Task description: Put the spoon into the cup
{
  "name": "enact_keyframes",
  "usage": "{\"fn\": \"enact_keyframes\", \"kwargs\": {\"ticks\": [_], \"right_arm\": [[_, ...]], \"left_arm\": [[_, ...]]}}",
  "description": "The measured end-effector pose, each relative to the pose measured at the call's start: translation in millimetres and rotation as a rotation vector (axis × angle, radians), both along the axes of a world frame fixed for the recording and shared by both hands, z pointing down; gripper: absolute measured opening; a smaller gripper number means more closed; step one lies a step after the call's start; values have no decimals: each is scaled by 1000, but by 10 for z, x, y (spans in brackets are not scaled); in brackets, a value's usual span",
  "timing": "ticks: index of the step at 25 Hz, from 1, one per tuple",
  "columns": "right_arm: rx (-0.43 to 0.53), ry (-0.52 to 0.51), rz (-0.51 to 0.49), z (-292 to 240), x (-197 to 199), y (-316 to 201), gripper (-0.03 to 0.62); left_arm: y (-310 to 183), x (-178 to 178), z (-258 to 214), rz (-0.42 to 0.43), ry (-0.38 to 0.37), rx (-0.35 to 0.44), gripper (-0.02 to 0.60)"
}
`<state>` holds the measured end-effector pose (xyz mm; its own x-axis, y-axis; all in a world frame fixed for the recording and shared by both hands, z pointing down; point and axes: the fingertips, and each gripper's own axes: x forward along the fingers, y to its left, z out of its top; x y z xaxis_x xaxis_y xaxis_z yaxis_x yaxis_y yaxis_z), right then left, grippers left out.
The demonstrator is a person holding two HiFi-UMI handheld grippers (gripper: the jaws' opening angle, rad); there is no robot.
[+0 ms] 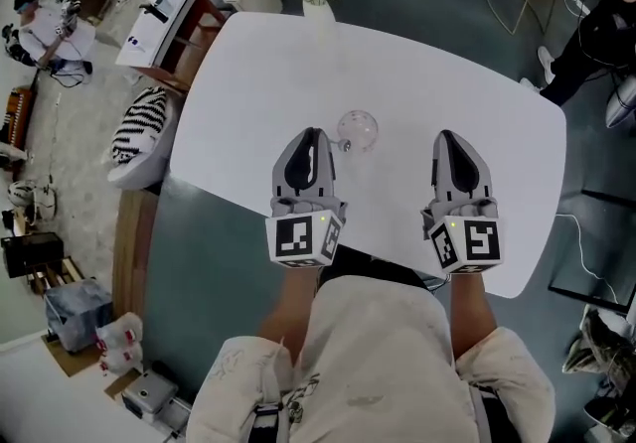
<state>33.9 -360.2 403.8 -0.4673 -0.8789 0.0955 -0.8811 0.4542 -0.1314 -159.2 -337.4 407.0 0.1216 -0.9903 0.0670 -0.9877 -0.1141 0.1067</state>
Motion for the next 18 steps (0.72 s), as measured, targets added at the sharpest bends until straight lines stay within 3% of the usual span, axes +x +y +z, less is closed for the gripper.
{"fn": "enact_keyframes", "kwargs": {"ticks": [8, 18], "right_arm": [[-83, 46, 20, 427, -251, -394, -12], [-176, 86, 39, 872, -374, -570, -12]], "left_arm": [[-531, -155, 650, 36, 83, -105, 41], [-781, -211, 1420, 64, 166, -216, 41]]}}
